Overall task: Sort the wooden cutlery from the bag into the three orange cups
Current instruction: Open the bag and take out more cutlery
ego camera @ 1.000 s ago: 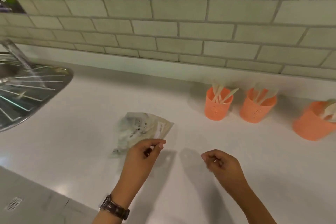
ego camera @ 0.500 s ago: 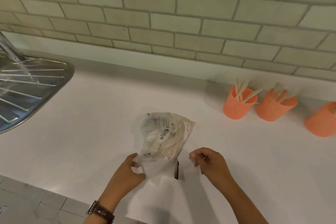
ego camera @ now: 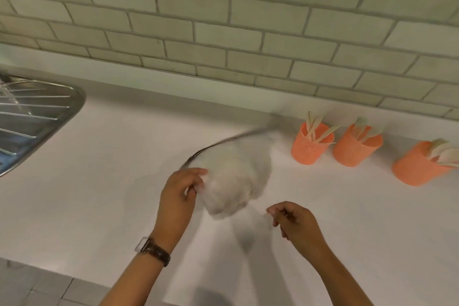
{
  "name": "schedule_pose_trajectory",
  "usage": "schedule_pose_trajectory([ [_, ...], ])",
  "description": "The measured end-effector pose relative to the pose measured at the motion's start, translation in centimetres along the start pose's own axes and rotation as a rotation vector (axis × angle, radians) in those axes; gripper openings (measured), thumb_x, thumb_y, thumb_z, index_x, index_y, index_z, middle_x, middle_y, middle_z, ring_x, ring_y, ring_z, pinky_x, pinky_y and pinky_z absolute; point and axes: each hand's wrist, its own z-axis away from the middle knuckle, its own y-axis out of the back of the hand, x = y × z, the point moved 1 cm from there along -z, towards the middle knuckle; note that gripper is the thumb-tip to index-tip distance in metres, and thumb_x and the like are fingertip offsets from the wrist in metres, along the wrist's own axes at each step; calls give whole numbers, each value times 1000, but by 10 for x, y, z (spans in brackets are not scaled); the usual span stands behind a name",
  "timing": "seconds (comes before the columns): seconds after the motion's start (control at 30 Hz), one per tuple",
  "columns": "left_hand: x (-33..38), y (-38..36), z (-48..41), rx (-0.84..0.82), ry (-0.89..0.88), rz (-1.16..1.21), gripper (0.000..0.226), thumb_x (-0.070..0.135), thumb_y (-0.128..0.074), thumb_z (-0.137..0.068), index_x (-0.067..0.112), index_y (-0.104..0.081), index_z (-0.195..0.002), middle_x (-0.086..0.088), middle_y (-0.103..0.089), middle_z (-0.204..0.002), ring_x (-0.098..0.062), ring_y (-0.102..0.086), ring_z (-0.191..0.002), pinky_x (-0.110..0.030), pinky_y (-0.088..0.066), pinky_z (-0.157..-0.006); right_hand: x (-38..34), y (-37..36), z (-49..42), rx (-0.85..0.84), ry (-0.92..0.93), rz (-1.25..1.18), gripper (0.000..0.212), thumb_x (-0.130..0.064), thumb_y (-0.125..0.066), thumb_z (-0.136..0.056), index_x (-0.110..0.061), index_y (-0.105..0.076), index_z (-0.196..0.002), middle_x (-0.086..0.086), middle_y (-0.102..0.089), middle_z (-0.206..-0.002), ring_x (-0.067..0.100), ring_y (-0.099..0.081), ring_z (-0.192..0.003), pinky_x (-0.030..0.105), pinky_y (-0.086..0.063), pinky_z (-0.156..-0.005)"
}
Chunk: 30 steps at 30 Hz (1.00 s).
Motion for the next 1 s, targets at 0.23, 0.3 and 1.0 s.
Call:
schedule_pose_trajectory([
  [0.23, -12, -5, 13, -341, -102, -130, 55, -14, -49, -72, 36, -60, -54, 34, -52, -116, 21, -36, -113, -9, -35, -92, 10, 10, 3, 48, -16, 213, 35, -11, -61, -82, -20, -58, -49, -9, -52, -38, 6, -44, -41, 14, -36, -46],
  [0.3, -14, 1, 18, -358, 30, -33, 59, -17, -44, -72, 37, -62, -56, 33, -55, -115, 17, -46, -112, -3, -36, -89, 8, 13, 7, 56, 7, 206, 32, -12, -63, -82, -21, -58, -51, -4, -59, -51, 5, -46, -43, 22, -42, -53],
  [1.0, 81, 42, -13, -34, 64, 160, 12, 13, -73, -76, 24, -75, -78, 19, -69, -88, -1, -64, -81, -4, -44, -72, -106, -23, -10, 2, 742, 265, 20, -42, -62, -80, -28, -73, -90, -14, -72, -87, 8, -60, -85, 36, -47, -84],
])
